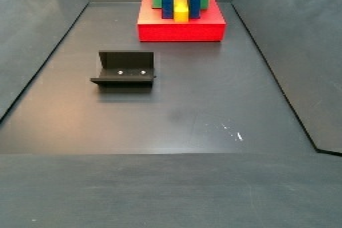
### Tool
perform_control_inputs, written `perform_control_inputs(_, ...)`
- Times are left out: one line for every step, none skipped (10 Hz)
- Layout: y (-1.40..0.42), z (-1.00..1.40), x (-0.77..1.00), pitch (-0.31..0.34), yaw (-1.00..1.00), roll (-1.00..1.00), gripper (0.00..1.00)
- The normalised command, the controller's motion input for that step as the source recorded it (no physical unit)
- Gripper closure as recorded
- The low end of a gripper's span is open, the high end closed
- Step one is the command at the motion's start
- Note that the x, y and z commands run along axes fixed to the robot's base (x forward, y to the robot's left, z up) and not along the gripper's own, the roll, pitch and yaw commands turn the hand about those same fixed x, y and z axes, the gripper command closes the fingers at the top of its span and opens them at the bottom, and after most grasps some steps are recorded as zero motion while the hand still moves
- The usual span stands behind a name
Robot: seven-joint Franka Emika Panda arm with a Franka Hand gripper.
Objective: Pick up the green object. Move up. Place the green object on the fixture. Regrasp the green object. Move to above the board. Insert the green object.
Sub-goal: Insert the green object.
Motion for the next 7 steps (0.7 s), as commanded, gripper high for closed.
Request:
perform_control_inputs(-0.05,-0.03,0.05,0.0,-0.07,0.02,1.0)
perform_control_inputs(0.0,0.0,0.22,0.043,-0.08,0.0,1.0)
perform_control_inputs(0.02,0.23,0.2,0.076,-0.14,-0.04,1.0)
perform_control_inputs(0.0,0.41,0.22,0.087,-0.15,-0.07,1.0)
perform_control_inputs(0.0,0.18,0.16,0.05,-0.12,-0.14,1.0)
perform_control_inputs(0.0,0.0,0.15,0.0,-0.04,-0.11,1.0)
perform_control_inputs(0.0,0.0,0.06,0.014,-0.03,-0.02,1.0)
